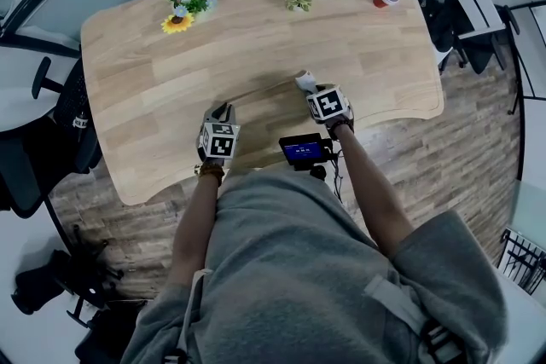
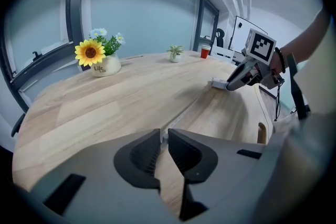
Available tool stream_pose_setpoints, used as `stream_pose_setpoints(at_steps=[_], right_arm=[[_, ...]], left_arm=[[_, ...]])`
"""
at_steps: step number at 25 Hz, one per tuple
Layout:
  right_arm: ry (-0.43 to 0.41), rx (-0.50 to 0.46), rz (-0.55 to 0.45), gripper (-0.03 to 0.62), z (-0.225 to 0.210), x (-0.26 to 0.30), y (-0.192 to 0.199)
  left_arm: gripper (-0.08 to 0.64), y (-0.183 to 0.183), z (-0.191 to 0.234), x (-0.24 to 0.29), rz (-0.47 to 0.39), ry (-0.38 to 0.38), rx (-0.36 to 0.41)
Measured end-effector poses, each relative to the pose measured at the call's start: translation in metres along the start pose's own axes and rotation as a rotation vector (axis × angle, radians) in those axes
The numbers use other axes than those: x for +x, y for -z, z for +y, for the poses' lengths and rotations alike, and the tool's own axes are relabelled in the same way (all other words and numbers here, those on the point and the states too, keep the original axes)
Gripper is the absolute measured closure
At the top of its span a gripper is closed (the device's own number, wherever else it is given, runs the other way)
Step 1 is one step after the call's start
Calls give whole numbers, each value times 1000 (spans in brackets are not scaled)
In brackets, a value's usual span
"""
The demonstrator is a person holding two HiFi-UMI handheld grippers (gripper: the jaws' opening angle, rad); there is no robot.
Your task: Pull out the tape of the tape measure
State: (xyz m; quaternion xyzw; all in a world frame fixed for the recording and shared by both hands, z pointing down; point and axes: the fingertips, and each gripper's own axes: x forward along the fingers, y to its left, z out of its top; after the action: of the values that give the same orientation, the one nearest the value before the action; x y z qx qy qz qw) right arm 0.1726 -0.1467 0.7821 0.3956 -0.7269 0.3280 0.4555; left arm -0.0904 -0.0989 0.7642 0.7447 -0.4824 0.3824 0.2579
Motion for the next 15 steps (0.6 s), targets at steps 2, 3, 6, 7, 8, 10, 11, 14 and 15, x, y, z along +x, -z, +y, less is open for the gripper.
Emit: stream_pose_setpoints(at_steps=[2, 3, 6, 7, 8, 10, 11, 14, 15], right_arm=[[4, -3, -10, 454, -1, -1, -2], [3, -4, -16, 454, -2, -1, -3], [-18, -3, -25, 429, 1, -3, -3], [-23, -4, -25, 421, 1, -4, -3], [-26, -6, -26, 419, 2, -5, -3], [-29, -4, -34, 419, 2, -8, -4], [-30, -1, -41, 419, 3, -10, -5], [-27, 5, -67, 419, 3, -19, -11], [-22, 5, -75, 419, 2, -23, -13]], left_arm=[[520, 0, 0, 1, 2, 7, -5], [519, -1, 0, 1, -2, 9, -7], [499, -6, 1, -1, -27, 16, -17], [493, -8, 1, -2, -34, 18, -20], [483, -9, 1, -2, -39, 21, -22], [468, -11, 2, -2, -53, 25, -25], [460, -13, 3, -2, -65, 26, -29], [453, -25, 13, -10, -118, 14, -62], [451, -32, 16, -14, -137, 8, -73]])
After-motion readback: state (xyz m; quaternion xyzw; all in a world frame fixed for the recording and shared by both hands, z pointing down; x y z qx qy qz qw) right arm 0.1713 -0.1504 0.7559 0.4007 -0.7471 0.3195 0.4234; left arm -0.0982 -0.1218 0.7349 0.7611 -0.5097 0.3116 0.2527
